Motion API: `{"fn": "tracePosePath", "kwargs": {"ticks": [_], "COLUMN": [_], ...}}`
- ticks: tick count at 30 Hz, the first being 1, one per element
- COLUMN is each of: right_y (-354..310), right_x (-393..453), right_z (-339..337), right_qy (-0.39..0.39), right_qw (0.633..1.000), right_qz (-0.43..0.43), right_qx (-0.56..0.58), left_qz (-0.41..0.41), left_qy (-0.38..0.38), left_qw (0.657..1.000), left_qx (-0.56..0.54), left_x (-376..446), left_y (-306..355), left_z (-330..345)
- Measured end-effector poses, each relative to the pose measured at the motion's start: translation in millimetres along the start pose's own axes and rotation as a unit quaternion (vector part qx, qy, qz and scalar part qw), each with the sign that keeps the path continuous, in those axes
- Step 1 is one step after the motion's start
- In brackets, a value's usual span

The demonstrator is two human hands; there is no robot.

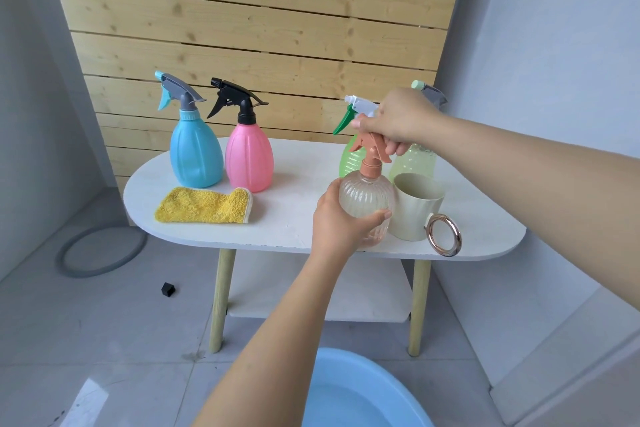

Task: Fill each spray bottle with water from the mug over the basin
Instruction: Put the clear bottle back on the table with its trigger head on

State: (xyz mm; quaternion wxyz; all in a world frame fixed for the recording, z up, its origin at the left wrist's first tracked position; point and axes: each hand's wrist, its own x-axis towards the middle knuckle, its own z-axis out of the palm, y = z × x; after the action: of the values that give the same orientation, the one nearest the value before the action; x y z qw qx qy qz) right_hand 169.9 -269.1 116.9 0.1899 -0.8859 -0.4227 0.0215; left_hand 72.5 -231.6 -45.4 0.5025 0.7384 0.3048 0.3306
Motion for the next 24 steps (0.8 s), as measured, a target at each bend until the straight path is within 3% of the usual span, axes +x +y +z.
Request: {"fn": "tracePosePath", "kwargs": {"ticks": [5,10,15,19,24], "right_y": [9.0,9.0,7.3,4.8,4.2], "right_x": [-8.9,-3.0,8.2,8.1,3.4], "right_z": [-11.9,-30.6,-35.0,-36.2,-31.4], "right_qy": [-0.015,-0.113,-0.124,-0.104,-0.068], "right_qw": [0.992,0.934,0.920,0.939,0.943], "right_qz": [-0.123,-0.223,-0.224,-0.202,-0.149], "right_qx": [-0.032,-0.254,-0.296,-0.258,-0.291], "left_qz": [-0.005,-0.012,-0.005,-0.004,0.000], "left_qy": [0.001,-0.001,0.003,0.002,0.005], "left_qw": [1.000,1.000,1.000,1.000,1.000], "left_qx": [0.004,0.001,0.019,0.022,0.025], "left_x": [-0.1,-0.8,0.0,-0.6,-1.6], "left_y": [1.5,1.4,2.2,3.2,4.2], "left_z": [-0.1,-0.1,-0.3,-0.9,-0.4]}}
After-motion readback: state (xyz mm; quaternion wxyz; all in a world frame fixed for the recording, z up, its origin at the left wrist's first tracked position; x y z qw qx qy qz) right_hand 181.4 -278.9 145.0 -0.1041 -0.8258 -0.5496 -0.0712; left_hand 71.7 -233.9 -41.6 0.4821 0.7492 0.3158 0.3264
